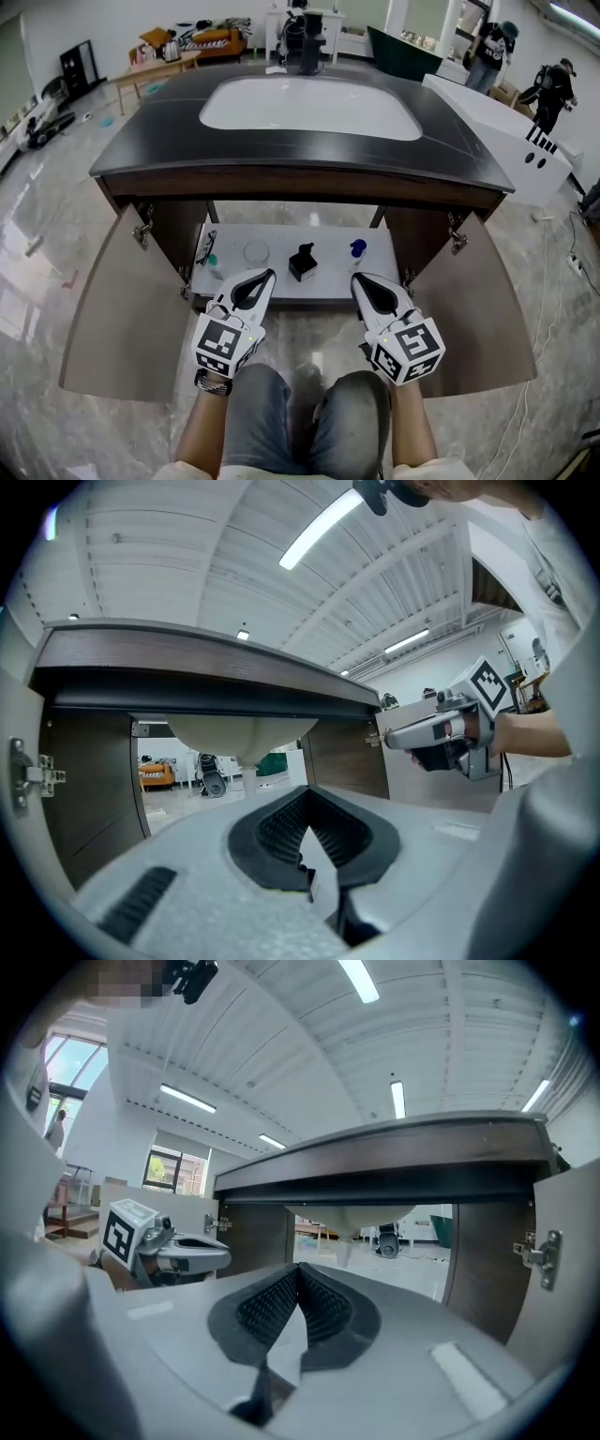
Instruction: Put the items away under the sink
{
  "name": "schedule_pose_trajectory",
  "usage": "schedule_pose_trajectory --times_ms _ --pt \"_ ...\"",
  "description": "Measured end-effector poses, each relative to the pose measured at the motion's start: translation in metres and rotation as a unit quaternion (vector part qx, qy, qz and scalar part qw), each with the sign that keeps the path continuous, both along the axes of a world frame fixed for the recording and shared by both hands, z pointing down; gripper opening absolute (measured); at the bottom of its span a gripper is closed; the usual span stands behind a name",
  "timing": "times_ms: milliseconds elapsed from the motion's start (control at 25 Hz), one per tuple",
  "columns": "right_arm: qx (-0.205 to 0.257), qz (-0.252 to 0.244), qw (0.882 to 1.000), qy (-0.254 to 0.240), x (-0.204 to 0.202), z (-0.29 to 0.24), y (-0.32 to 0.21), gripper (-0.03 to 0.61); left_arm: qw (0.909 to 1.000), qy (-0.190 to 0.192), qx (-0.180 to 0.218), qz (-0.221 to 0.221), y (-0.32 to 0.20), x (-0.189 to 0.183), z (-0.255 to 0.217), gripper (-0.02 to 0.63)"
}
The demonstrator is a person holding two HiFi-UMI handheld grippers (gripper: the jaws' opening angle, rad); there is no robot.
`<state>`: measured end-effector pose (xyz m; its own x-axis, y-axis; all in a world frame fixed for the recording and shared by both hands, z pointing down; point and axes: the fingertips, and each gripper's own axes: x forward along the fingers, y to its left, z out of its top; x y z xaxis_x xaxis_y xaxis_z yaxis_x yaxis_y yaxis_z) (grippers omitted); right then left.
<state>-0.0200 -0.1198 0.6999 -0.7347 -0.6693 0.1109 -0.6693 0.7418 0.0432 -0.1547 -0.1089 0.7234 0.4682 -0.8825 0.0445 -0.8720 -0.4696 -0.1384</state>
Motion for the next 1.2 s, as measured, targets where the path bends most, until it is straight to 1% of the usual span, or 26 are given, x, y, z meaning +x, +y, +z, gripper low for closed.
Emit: schedule_pose_trajectory --times_ms 120,200,440,520,880,1200 --pt "0.009 -0.014 1.000 -0.002 0.000 -0.018 0.017 0.006 1.0000 -0.002 0.009 0.005 0.011 0.002 -0.010 0.003" --pt "0.014 -0.014 1.000 -0.002 0.003 -0.028 0.024 0.006 0.9999 -0.004 0.013 0.006 0.017 0.001 -0.018 0.002" --pt "0.004 -0.017 1.000 -0.018 0.011 -0.042 0.036 0.006 0.9993 -0.009 0.037 0.002 0.030 0.000 -0.039 0.002" --pt "0.005 -0.017 1.000 -0.016 0.010 -0.042 0.038 0.006 0.9992 -0.006 0.041 0.001 0.033 0.000 -0.042 0.003" --pt "0.012 -0.018 1.000 0.016 -0.003 -0.026 0.039 0.006 0.9994 -0.007 0.032 -0.002 0.037 -0.007 -0.034 0.002" --pt "0.005 -0.011 1.000 0.017 -0.002 -0.019 0.036 0.005 0.9997 -0.007 0.024 0.000 0.035 -0.008 -0.026 0.002"
